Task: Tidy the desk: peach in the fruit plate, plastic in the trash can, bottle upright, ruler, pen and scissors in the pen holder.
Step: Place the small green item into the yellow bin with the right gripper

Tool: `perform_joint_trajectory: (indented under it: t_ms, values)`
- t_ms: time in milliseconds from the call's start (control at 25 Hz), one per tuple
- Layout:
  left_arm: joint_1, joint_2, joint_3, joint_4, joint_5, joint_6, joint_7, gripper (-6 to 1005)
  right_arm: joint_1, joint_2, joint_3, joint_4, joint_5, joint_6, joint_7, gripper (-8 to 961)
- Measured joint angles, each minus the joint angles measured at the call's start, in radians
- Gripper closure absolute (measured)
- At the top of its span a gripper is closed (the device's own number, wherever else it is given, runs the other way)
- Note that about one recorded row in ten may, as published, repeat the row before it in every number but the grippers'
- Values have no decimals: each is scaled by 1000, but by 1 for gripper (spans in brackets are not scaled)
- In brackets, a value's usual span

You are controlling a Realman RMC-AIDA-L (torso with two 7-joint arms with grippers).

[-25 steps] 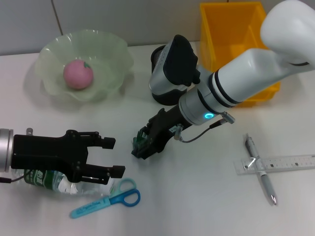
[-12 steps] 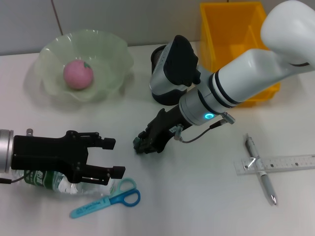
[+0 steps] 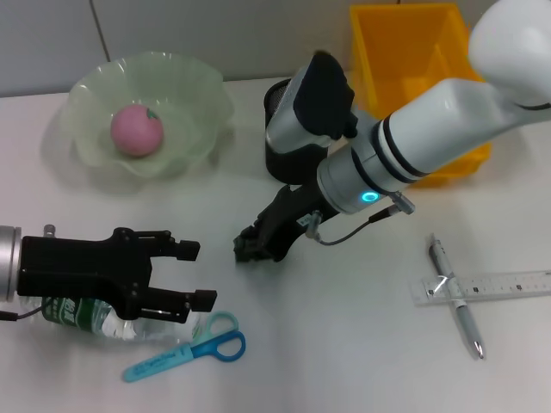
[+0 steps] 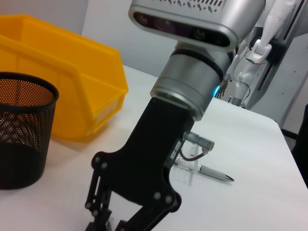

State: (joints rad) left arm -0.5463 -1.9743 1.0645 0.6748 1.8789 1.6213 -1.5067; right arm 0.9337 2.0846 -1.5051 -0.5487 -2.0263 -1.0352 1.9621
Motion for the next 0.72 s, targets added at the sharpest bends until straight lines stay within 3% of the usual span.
perform_joint_trajectory:
  t_ms: [320,720]
  values:
    - [2,-1,-14,0,4,0,4,156,-84,-14,54,-146,-9,-81,57,778]
    - [3,-4,-14,-1,6,-6,5,156,-180,-36,344,-279,-12,-265,60,809]
